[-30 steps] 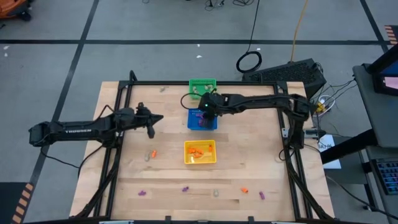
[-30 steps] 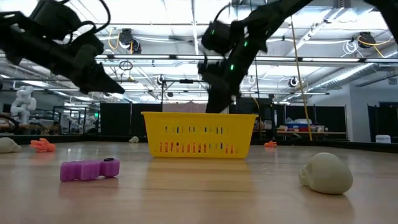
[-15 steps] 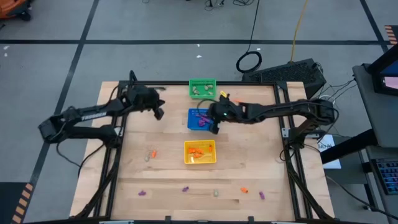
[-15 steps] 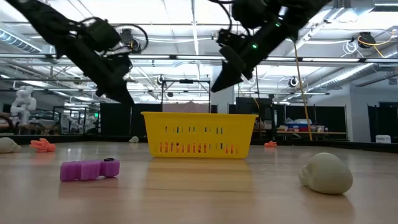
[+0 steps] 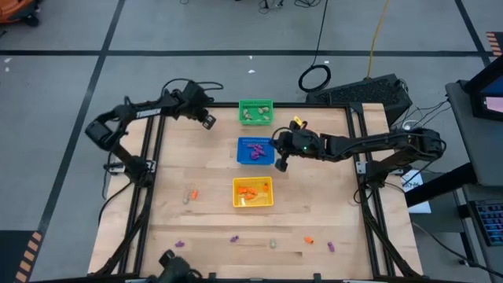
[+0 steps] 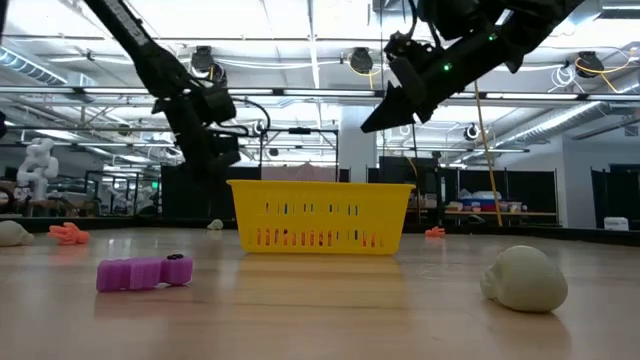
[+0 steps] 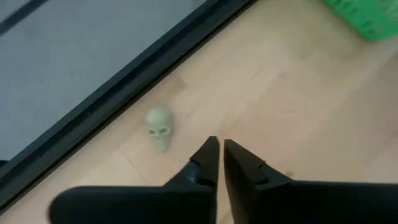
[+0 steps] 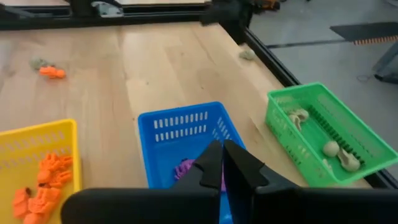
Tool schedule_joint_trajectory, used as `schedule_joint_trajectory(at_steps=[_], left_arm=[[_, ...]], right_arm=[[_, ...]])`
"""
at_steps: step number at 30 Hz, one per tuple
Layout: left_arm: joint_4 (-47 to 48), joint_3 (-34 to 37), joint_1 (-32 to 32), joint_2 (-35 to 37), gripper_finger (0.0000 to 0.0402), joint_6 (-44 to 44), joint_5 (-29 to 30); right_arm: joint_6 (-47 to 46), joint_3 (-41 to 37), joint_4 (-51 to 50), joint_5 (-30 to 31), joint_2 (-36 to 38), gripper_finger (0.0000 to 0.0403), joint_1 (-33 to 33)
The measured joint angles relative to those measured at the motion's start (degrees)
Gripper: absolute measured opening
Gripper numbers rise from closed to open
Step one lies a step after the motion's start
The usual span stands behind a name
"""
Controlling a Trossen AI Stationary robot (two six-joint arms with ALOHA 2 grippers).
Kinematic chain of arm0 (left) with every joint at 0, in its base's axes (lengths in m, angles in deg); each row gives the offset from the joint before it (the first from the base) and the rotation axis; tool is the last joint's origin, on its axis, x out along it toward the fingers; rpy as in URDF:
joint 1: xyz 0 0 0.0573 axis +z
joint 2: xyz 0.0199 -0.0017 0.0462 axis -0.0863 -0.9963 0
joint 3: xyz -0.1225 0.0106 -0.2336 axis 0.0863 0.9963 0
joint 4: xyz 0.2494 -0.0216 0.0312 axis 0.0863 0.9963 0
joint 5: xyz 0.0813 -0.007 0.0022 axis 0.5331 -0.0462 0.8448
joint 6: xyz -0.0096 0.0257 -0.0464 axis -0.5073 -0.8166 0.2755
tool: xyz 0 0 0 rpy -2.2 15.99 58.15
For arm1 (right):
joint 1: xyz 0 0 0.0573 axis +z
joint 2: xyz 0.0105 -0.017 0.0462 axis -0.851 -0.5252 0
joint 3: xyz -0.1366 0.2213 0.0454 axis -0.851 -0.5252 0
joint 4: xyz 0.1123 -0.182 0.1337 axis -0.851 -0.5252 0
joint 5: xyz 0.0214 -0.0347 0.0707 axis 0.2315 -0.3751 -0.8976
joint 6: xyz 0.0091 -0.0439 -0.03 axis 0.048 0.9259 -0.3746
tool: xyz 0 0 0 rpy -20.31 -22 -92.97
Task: Sort Halloween decoration
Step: Put the white skull toy into the green bin
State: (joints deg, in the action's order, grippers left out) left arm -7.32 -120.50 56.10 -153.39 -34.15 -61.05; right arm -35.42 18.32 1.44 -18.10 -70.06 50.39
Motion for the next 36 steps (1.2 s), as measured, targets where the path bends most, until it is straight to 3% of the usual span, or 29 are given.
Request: schedule_joint_trajectory(at_steps=[10,15,28,31,36], left_arm=[[0.7,-6.8,2.3,-8.8,0.0149,-0.3,6.8],[0.8,-7.1,3.7,-11.0,0.0174,-0.1,6.0],[-1.6,-7.3,4.6,-15.2,0.0171,-0.4,2.5],[-1.9,-7.3,4.5,-15.3,0.0143,-1.3,2.2],[-2.6,-7.2,4.5,-15.4,0.0056,-3.6,1.5]], right_arm=[[1.3,0.0,-0.5,0.0,0.0,0.0000,0.7],[1.4,0.0,-0.6,0.0,0.0,0.0000,1.0],[1.4,0.0,-0.6,0.1,-0.1,0.0000,1.0],[1.4,0.0,-0.5,0.1,-0.1,0.0000,1.0],[1.5,0.0,-0.5,0.1,-0.1,0.0000,1.0]])
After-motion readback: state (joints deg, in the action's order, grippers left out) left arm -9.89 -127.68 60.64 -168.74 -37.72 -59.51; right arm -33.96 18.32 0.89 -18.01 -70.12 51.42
